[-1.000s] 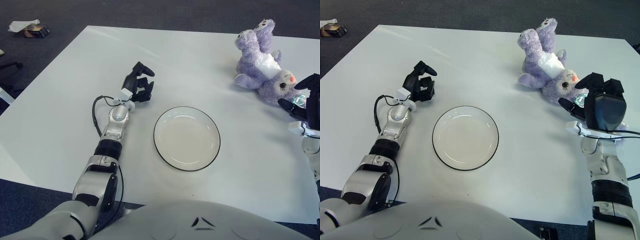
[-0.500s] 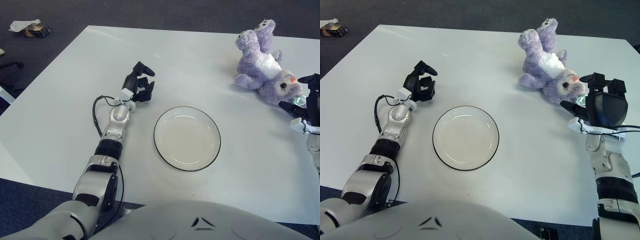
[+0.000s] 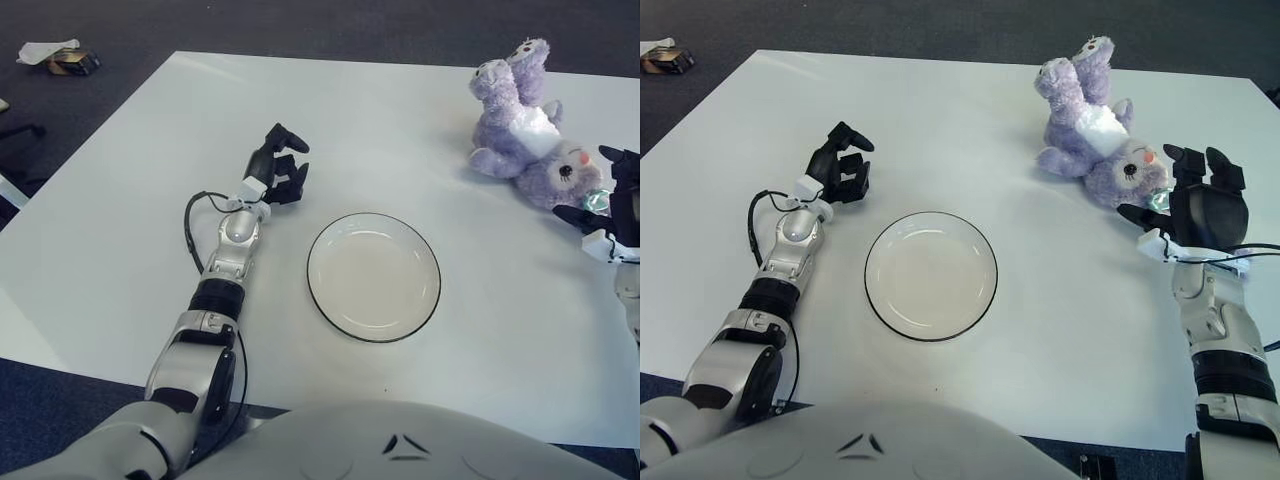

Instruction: Put the doll into the plate.

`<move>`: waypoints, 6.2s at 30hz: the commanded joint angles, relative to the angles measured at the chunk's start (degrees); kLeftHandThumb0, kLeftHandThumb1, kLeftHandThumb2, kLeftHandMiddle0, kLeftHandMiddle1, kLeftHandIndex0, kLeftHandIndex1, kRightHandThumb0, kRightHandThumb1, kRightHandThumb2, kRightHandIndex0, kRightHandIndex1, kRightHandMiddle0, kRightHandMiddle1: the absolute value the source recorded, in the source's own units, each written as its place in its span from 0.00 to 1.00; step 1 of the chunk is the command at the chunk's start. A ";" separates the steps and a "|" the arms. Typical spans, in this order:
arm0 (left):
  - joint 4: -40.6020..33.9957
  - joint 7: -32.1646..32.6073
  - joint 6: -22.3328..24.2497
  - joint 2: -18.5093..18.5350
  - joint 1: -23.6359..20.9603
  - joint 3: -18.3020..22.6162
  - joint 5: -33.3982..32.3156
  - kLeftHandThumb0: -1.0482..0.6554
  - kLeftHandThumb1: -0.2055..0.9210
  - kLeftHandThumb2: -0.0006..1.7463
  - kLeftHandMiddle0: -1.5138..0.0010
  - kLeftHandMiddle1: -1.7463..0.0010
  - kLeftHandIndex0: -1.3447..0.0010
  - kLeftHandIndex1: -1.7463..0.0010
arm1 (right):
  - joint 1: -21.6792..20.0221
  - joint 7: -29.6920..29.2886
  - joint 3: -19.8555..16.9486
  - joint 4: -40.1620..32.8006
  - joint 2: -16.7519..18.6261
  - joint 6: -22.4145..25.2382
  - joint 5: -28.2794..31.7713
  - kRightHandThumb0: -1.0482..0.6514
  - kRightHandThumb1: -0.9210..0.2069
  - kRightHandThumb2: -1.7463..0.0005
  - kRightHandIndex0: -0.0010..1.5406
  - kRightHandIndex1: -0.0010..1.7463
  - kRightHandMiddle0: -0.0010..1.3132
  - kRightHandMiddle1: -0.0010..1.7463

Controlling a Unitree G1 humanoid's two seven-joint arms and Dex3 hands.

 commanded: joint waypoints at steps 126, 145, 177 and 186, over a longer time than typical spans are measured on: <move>0.92 -0.52 -1.27 0.04 5.19 -0.29 -0.63 0.38 0.73 0.54 0.37 0.00 0.72 0.00 | -31.28 -8.94 28.57 47.02 4.95 6.04 -0.64 0.62 0.62 0.27 0.00 0.95 0.12 0.91; 0.38 -0.39 -0.69 -0.10 5.40 -0.24 -0.53 0.39 0.75 0.52 0.38 0.00 0.72 0.00 | -30.96 -5.18 26.38 45.18 5.36 6.69 2.96 0.89 0.50 0.28 0.37 1.00 0.63 1.00; 2.82 -0.38 -1.92 -0.19 4.20 -0.10 -0.56 0.38 0.74 0.53 0.37 0.00 0.72 0.00 | -28.52 -2.15 23.73 26.49 3.79 -1.64 4.23 0.91 0.62 0.19 0.44 1.00 0.69 1.00; 3.19 -0.18 -1.99 -0.41 4.07 0.07 -0.70 0.39 0.74 0.53 0.38 0.00 0.72 0.00 | -30.05 -0.66 22.69 25.74 3.03 -4.63 4.40 0.91 0.60 0.19 0.43 1.00 0.68 1.00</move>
